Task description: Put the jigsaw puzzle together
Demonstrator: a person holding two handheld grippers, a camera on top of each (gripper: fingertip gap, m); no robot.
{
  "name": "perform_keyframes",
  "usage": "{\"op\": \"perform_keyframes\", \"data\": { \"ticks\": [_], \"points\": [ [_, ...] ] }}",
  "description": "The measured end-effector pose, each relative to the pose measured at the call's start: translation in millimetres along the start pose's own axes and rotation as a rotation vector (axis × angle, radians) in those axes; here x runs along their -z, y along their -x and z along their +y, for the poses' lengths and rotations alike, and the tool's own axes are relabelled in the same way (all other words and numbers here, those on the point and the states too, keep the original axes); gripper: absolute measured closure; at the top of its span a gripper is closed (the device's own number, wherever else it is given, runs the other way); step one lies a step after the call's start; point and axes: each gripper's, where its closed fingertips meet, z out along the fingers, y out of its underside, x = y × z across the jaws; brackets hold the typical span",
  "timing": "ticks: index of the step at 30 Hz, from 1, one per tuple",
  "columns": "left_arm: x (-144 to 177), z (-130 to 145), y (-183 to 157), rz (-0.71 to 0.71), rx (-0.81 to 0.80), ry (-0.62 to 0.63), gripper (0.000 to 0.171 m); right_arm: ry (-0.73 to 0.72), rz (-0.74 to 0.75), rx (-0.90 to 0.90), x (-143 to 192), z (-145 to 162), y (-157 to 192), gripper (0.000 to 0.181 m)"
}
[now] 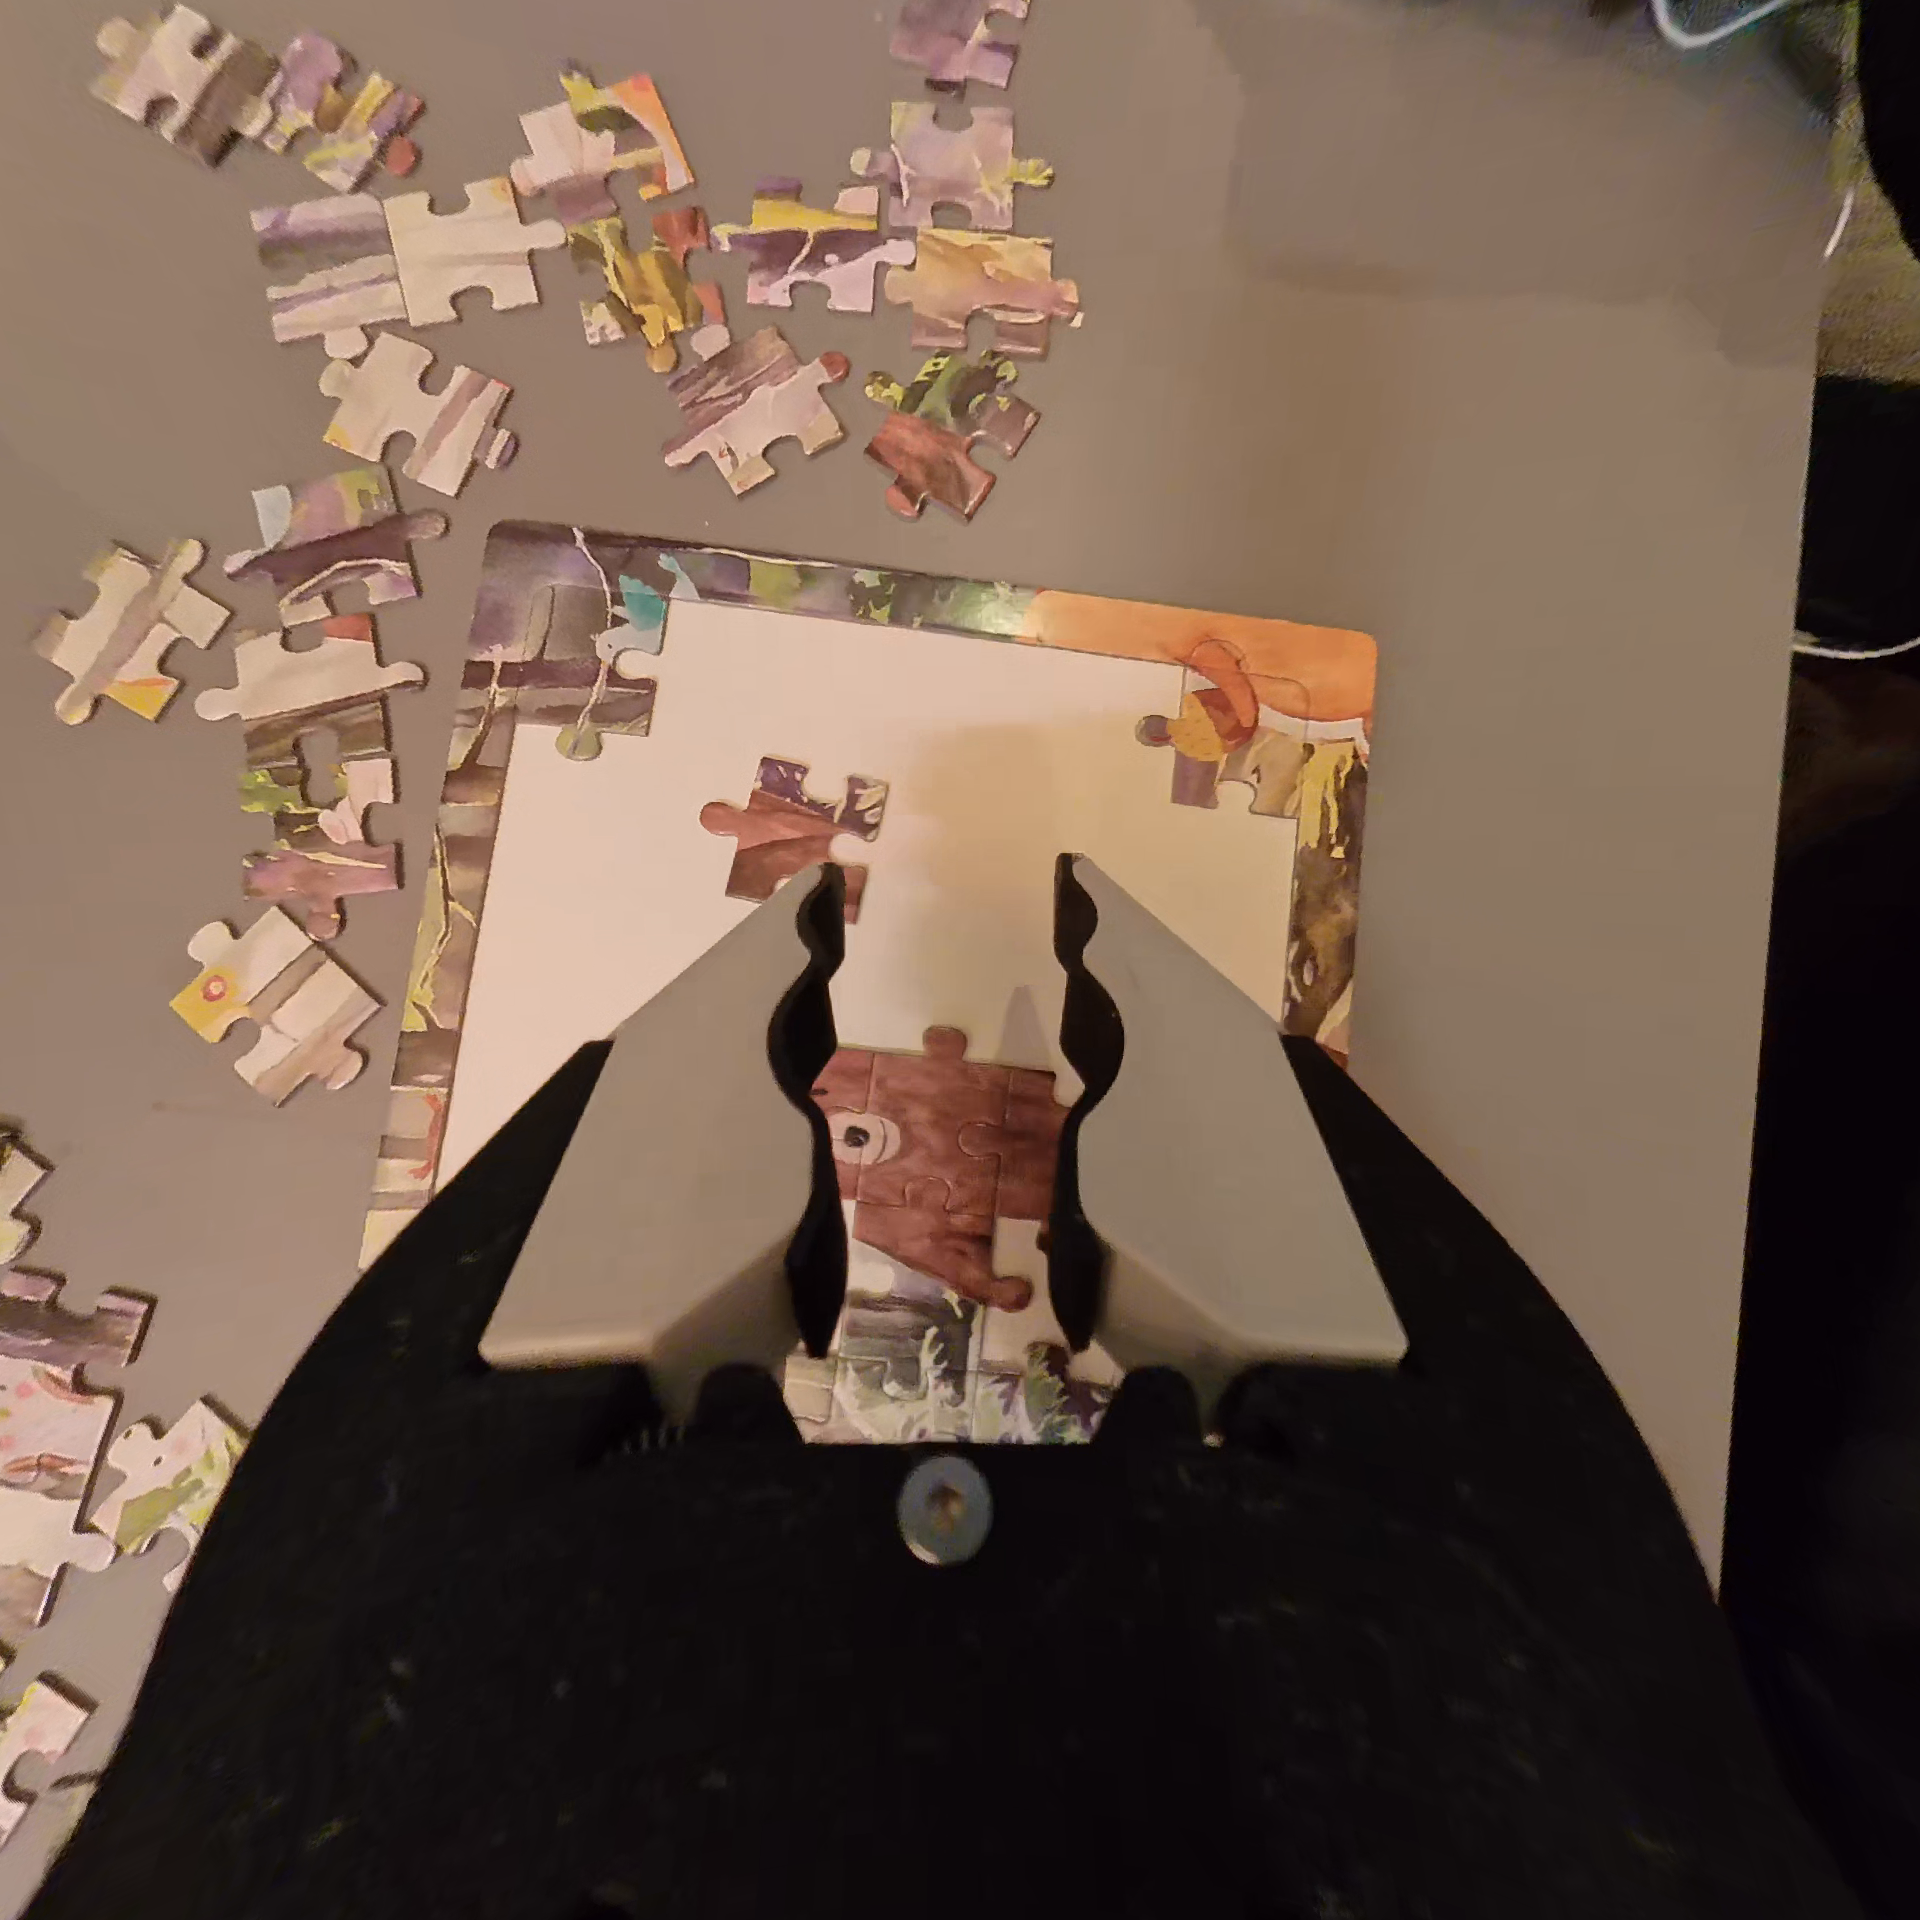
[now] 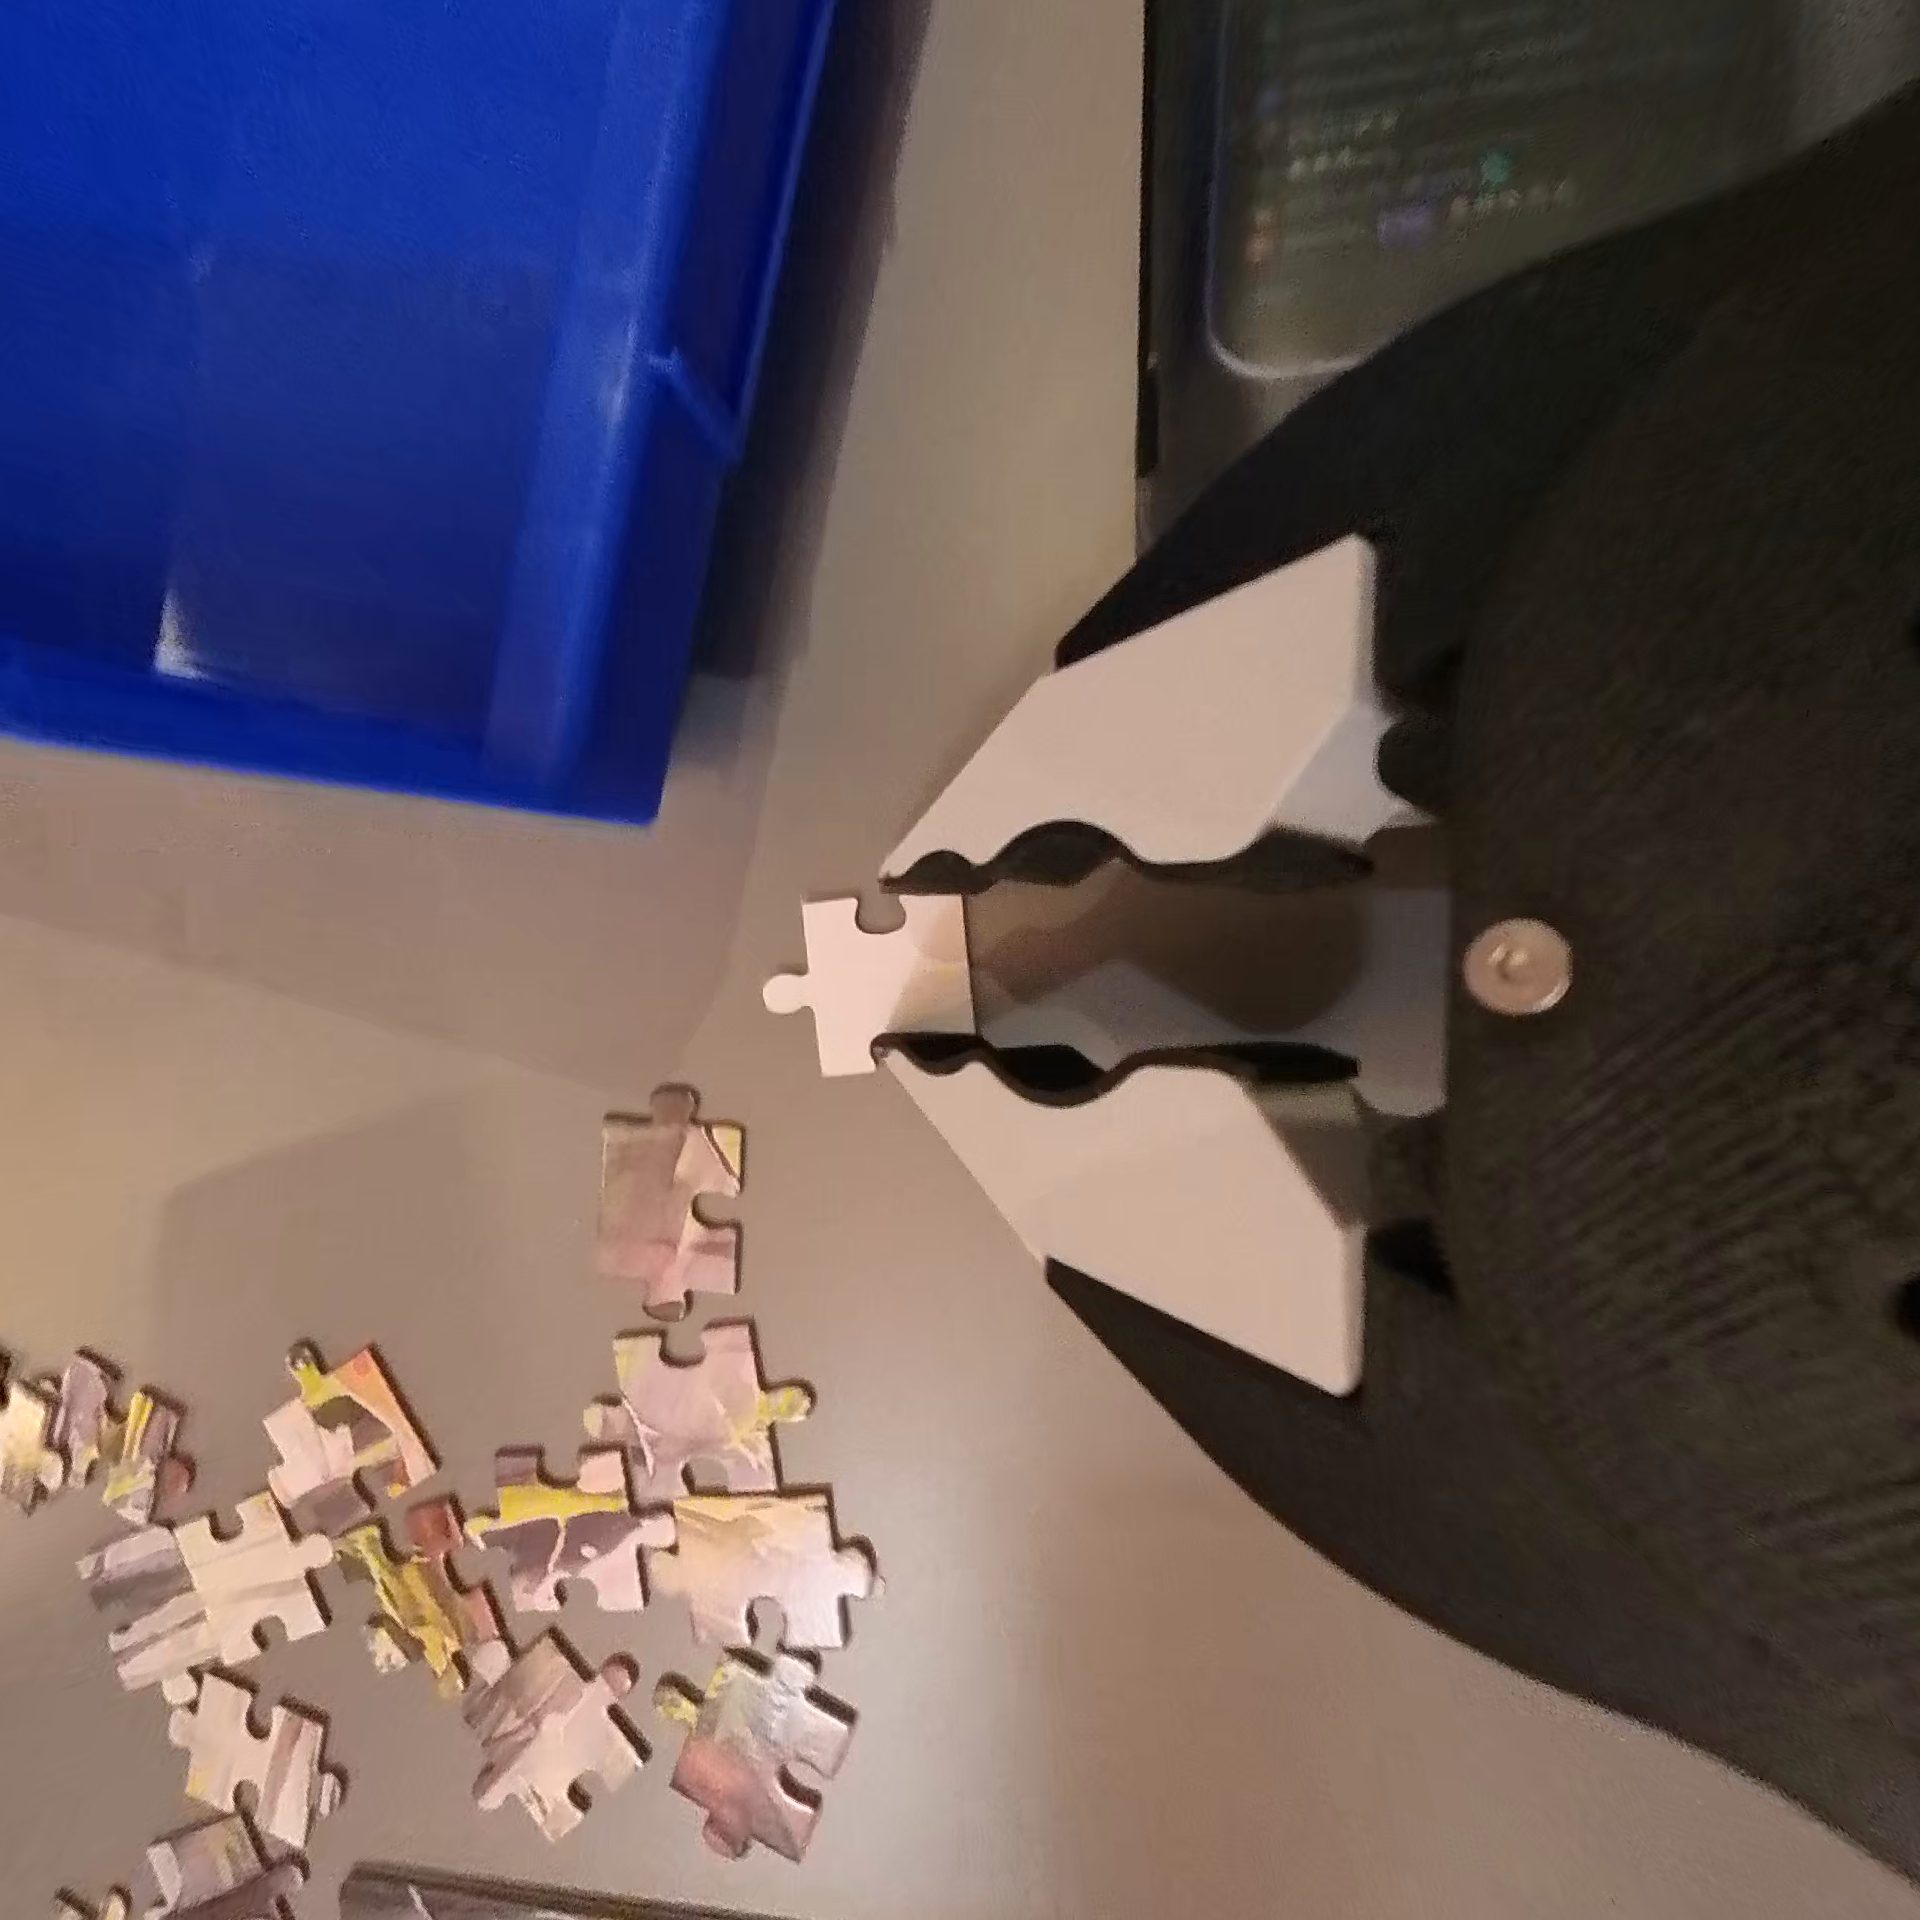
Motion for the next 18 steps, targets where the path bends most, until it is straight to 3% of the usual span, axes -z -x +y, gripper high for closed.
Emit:
{"op": "perform_keyframes", "data": {
  "ticks": [5,8,10,13,15,18],
  "points": [
    [11.0,-11.4,-10.7,-0.005,-0.021,-0.083,0.133,-0.015,-0.117,0.016,8.5,7.5,25.0,0.157],
    [15.5,-21.7,-21.4,0.016,-0.040,-0.144,0.133,-0.085,-0.304,-0.032,25.5,4.6,55.2,0.157],
    [16.7,-30.5,-31.2,0.048,-0.060,-0.196,0.133,-0.165,-0.520,-0.099,48.5,-6.7,86.3,0.157],
    [19.1,-49.1,-51.9,0.128,-0.108,-0.311,0.127,-0.261,-0.987,-0.232,105.4,-27.2,143.9,0.158],
    [25.2,-65.1,-67.3,0.195,-0.130,-0.413,0.122,-0.253,-1.250,-0.285,139.1,-31.2,173.5,0.158],
    [40.0,-86.0,-89.2,0.343,-0.105,-0.545,0.121,-0.196,-1.489,-0.302,169.5,-26.5,207.0,0.157]
  ]
}}
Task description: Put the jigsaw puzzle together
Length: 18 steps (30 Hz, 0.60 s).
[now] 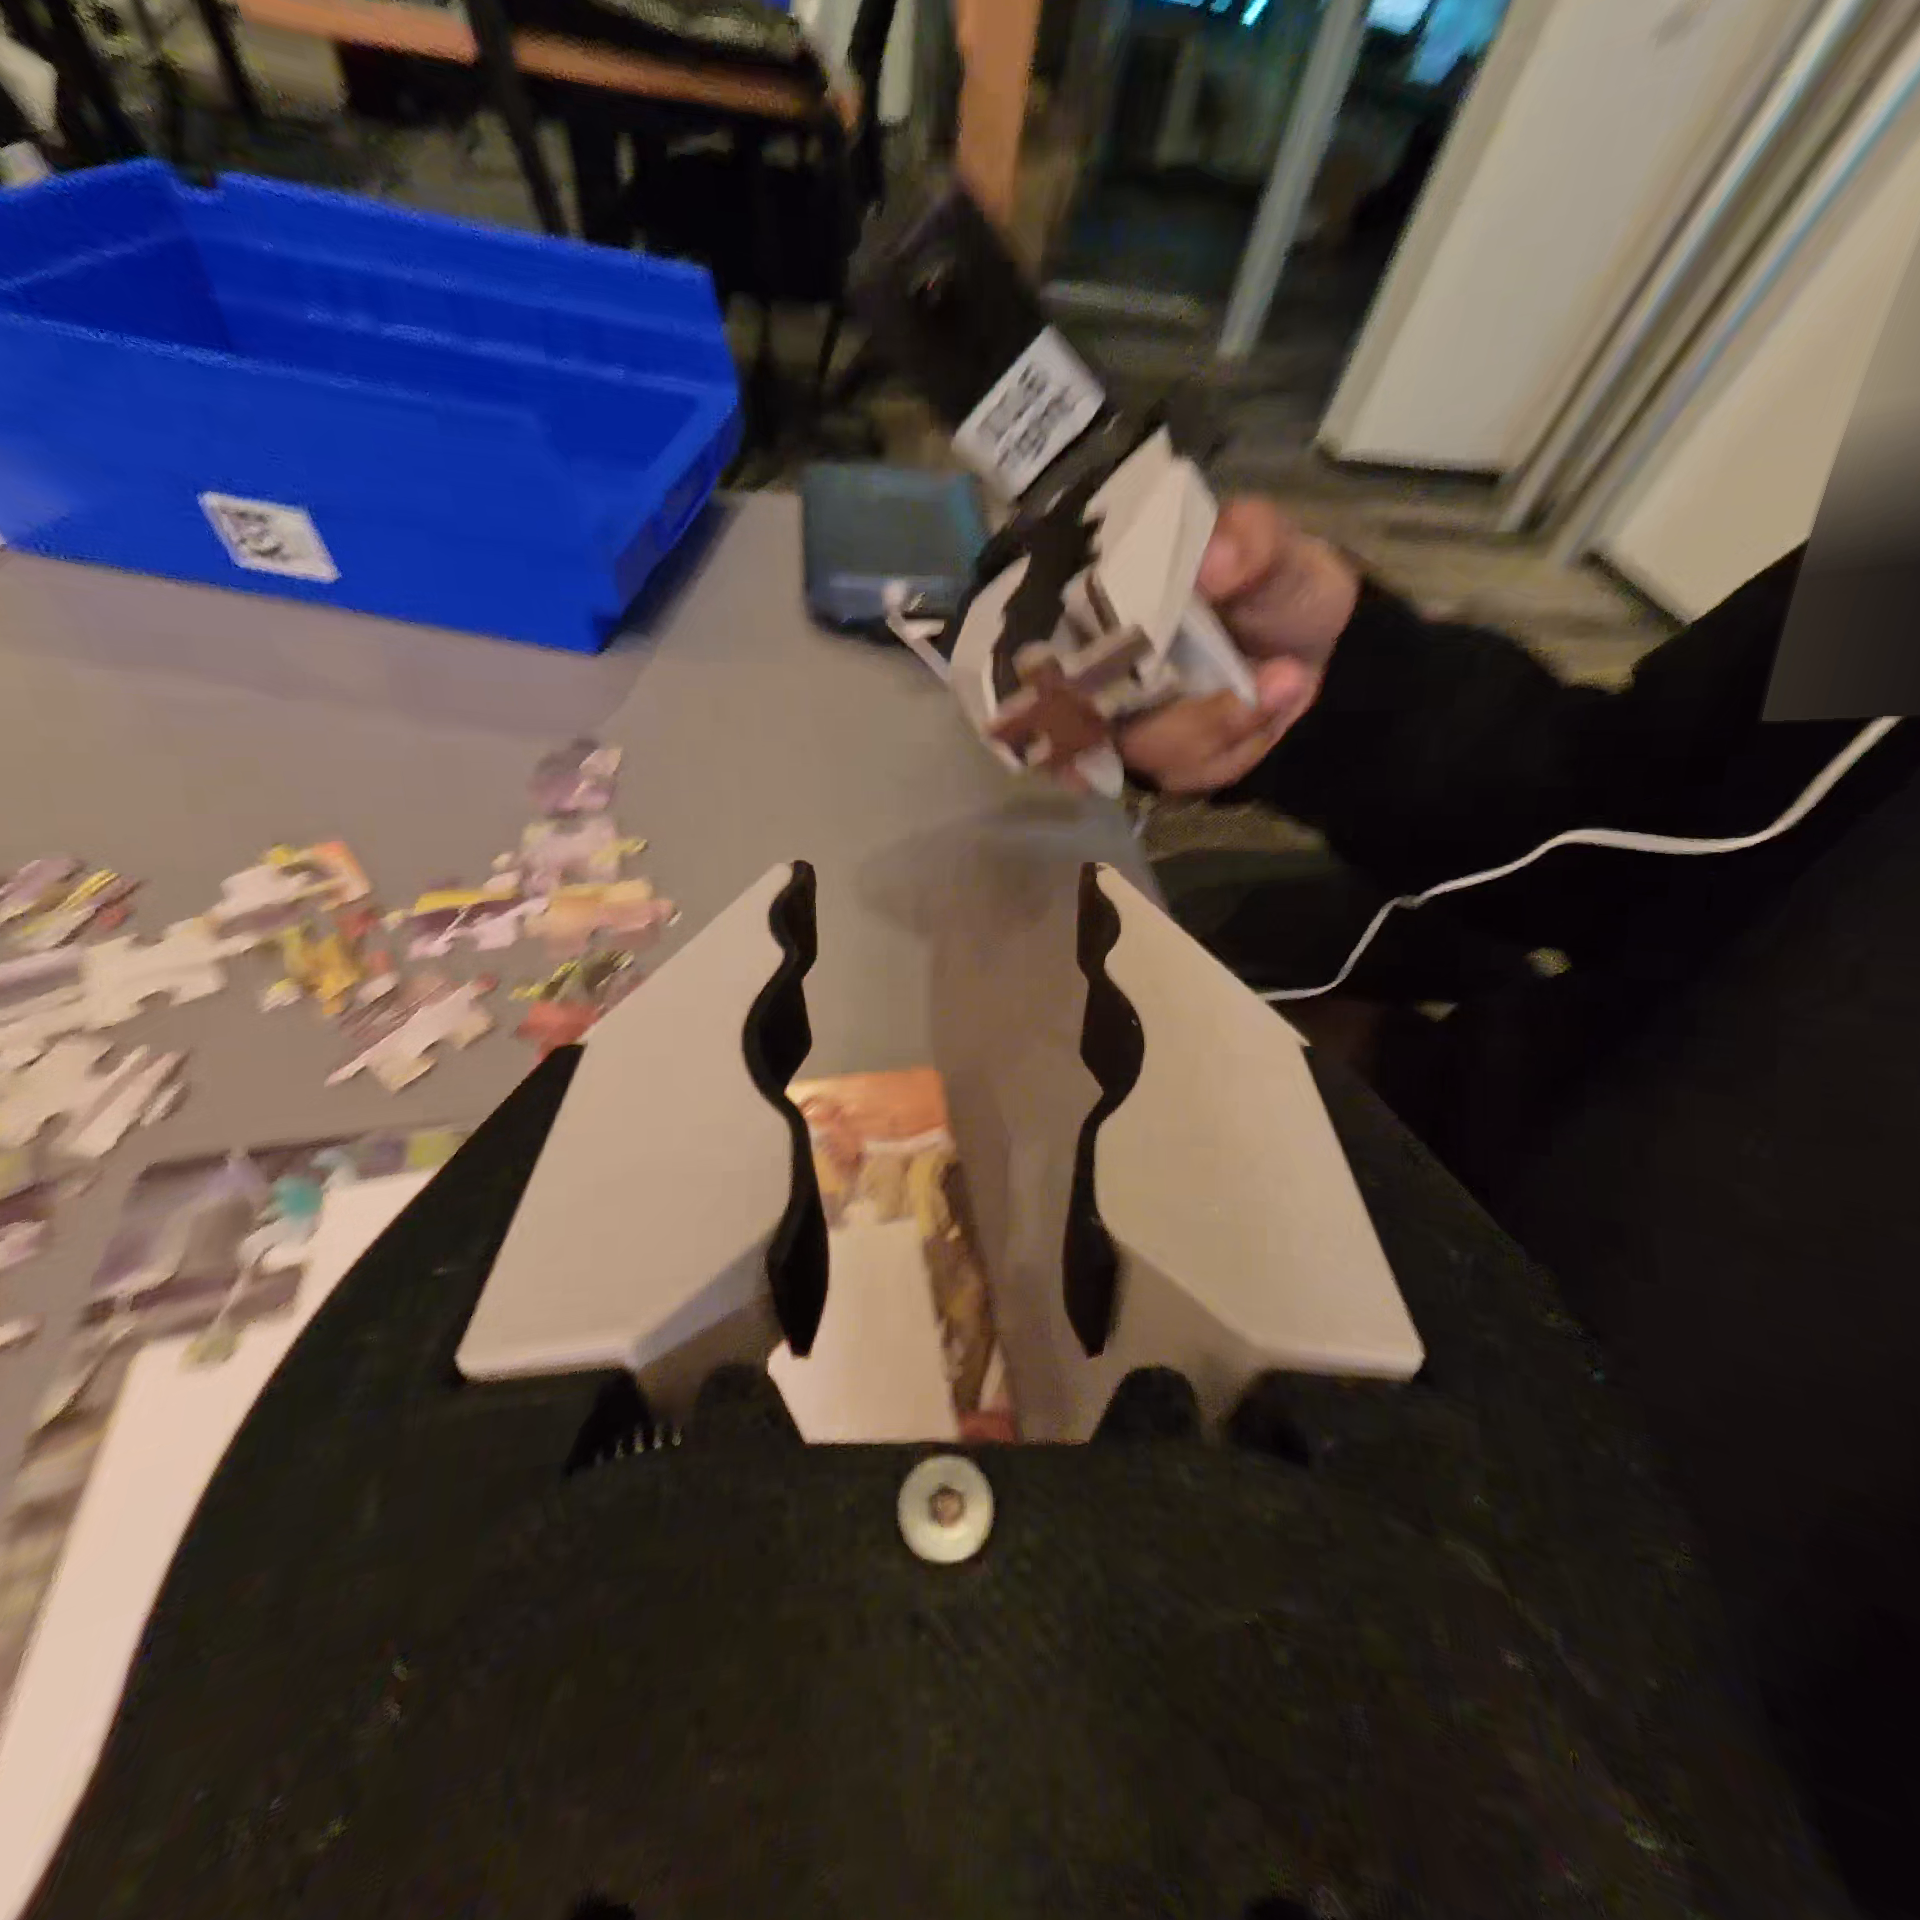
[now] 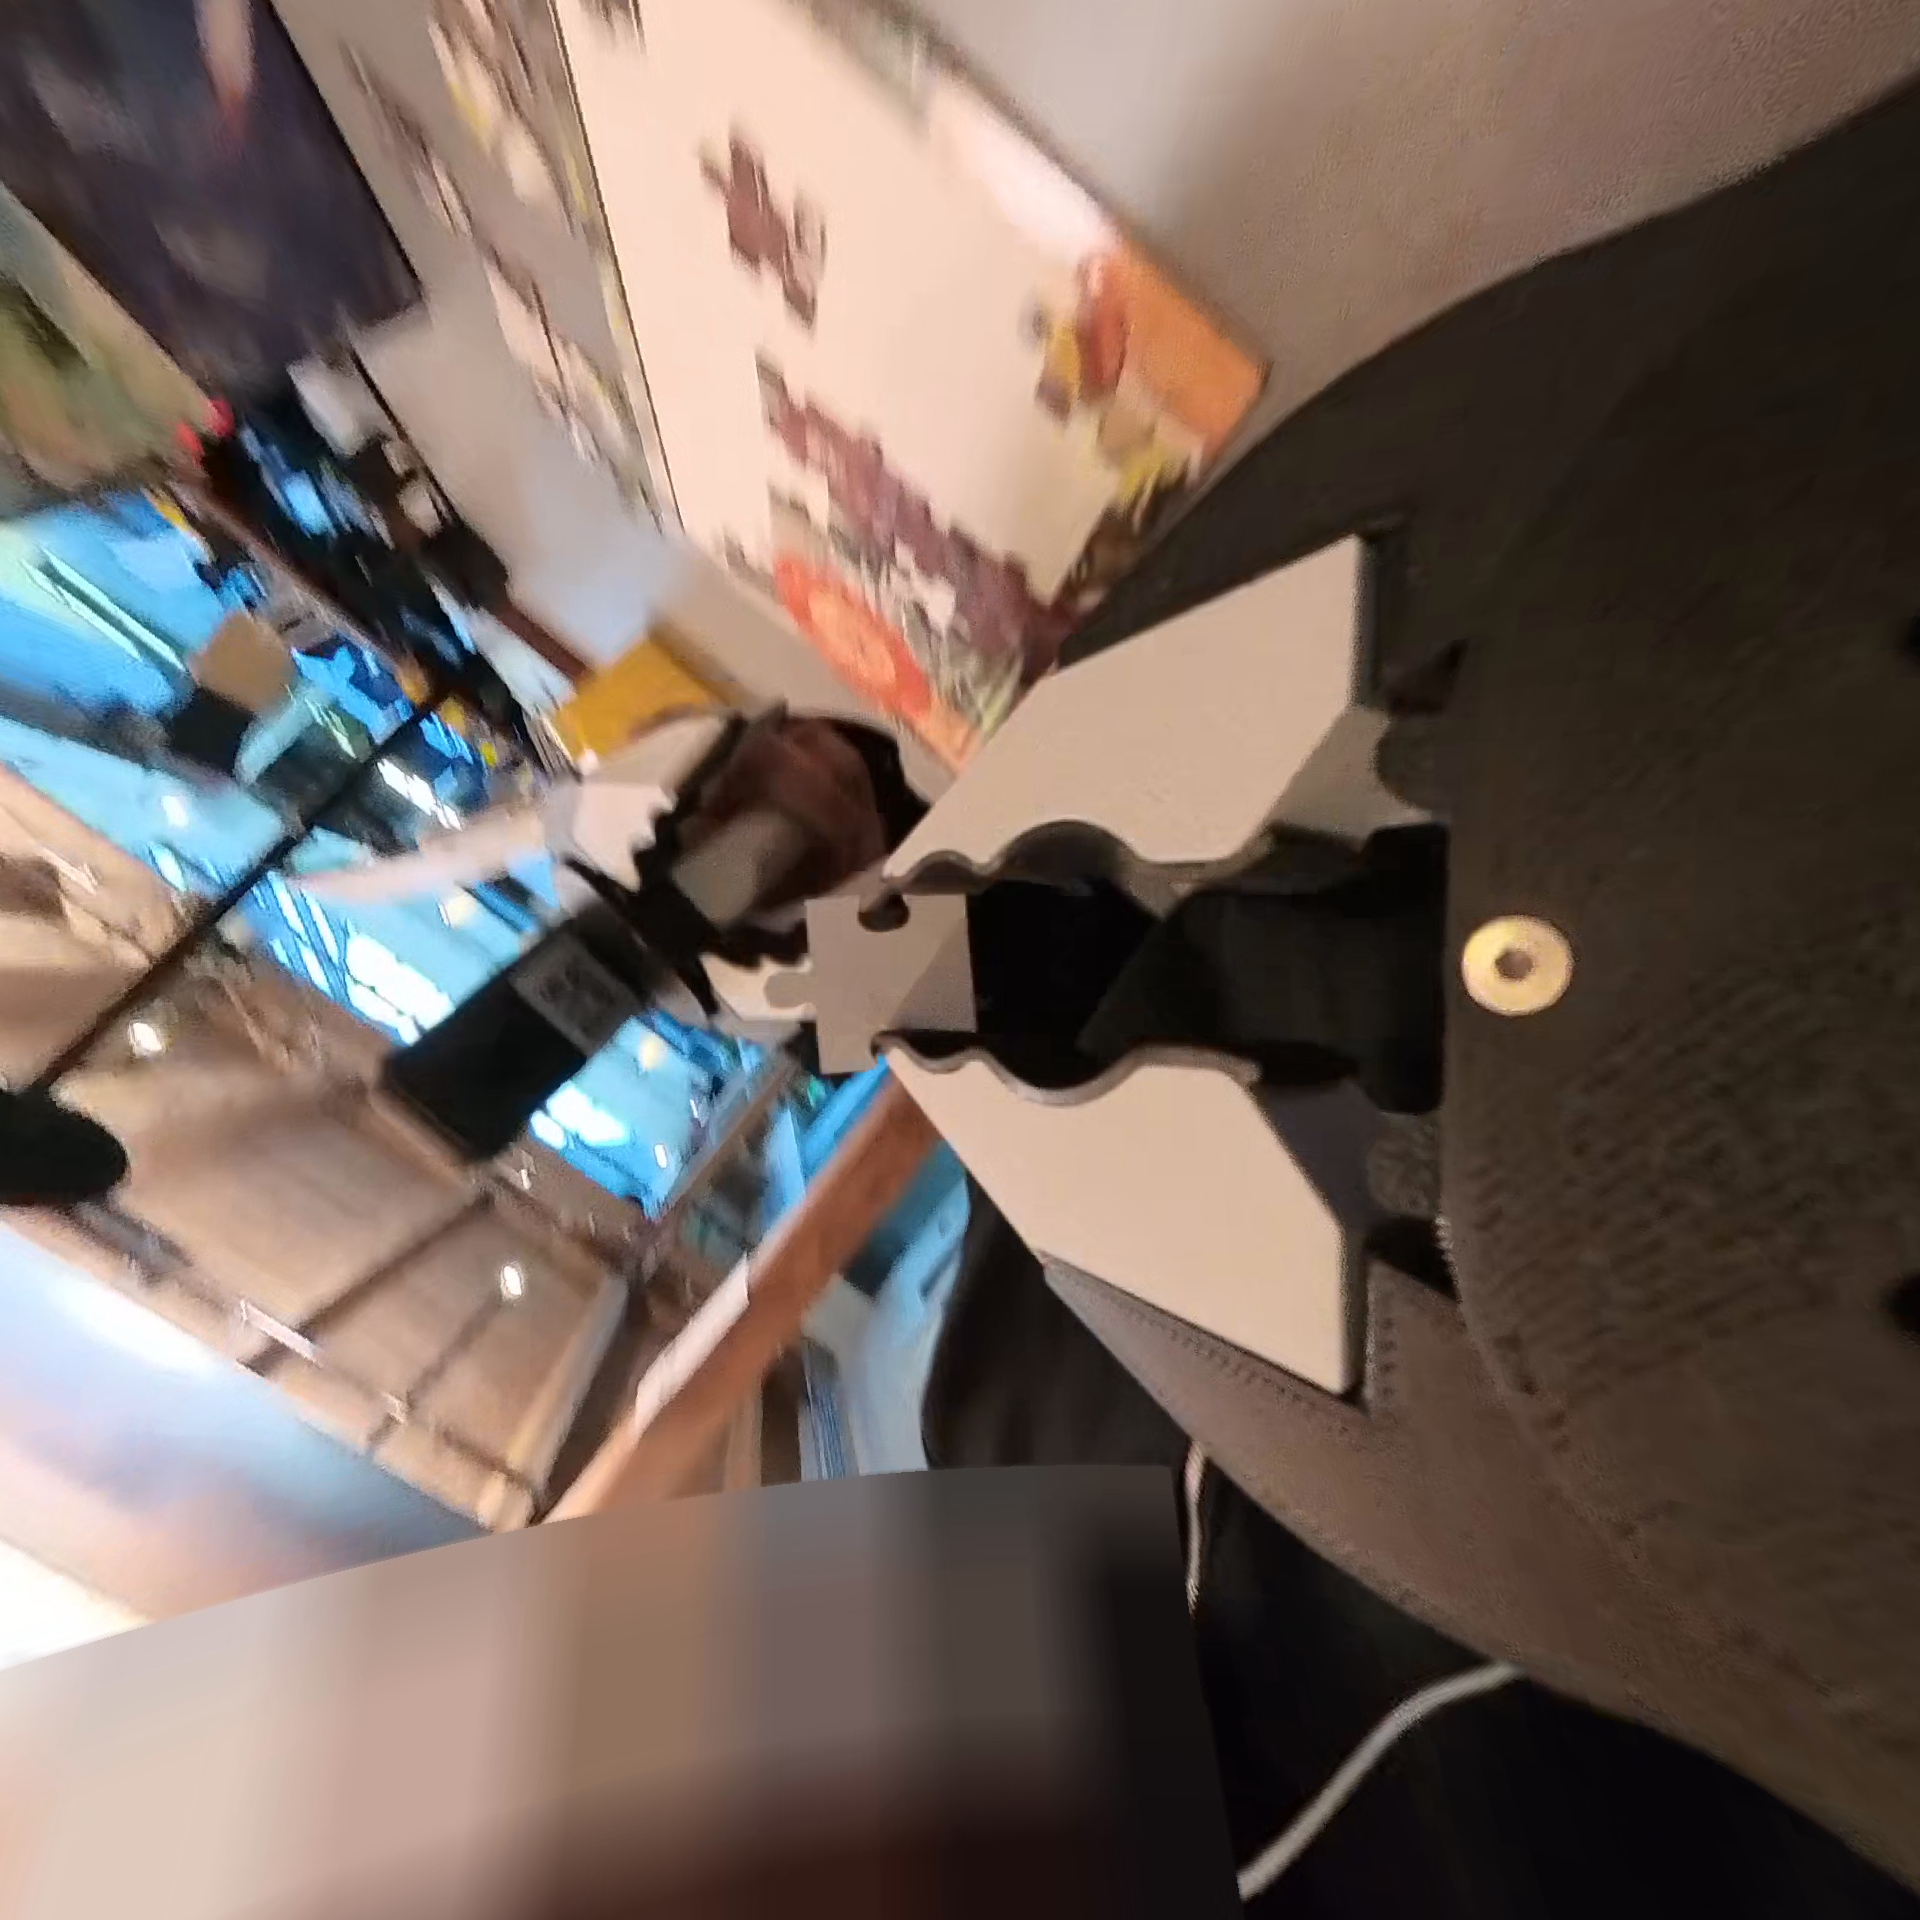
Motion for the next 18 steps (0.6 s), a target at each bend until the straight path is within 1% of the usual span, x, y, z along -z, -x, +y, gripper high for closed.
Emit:
{"op": "perform_keyframes", "data": {
  "ticks": [2,4,7,11,14,15,16,17,18],
  "points": [
    [-0.5,-8.5,-14.9,0.102,0.035,-0.040,0.122,0.017,-0.116,-0.051,-12.8,7.6,15.5,0.157],
    [1.8,-9.2,-32.7,0.202,0.051,-0.029,0.127,0.024,-0.186,-0.098,-21.7,12.9,22.1,0.157],
    [6.7,-9.9,-43.6,0.216,0.034,-0.043,0.133,0.044,-0.218,-0.130,-31.0,21.0,22.0,0.157],
    [14.1,-8.5,-47.6,0.220,0.065,-0.070,0.145,0.056,-0.222,-0.150,-38.6,25.8,17.3,0.157],
    [21.3,-10.2,-46.0,0.223,0.088,-0.114,0.152,0.058,-0.202,-0.184,-41.8,28.0,6.1,0.157],
    [23.3,-10.2,-45.2,0.226,0.094,-0.126,0.160,0.057,-0.185,-0.195,-42.8,28.6,0.5,0.161],
    [24.5,-9.0,-41.9,0.217,0.104,-0.130,0.167,0.044,-0.158,-0.203,-43.8,28.0,-7.4,0.170],
    [25.1,-6.2,-38.7,0.212,0.118,-0.123,0.171,0.017,-0.137,-0.210,-43.9,24.9,-15.0,0.171],
    [24.9,-2.6,-33.2,0.193,0.140,-0.113,0.171,-0.006,-0.126,-0.216,-42.9,21.3,-19.9,0.172]
  ]
}}
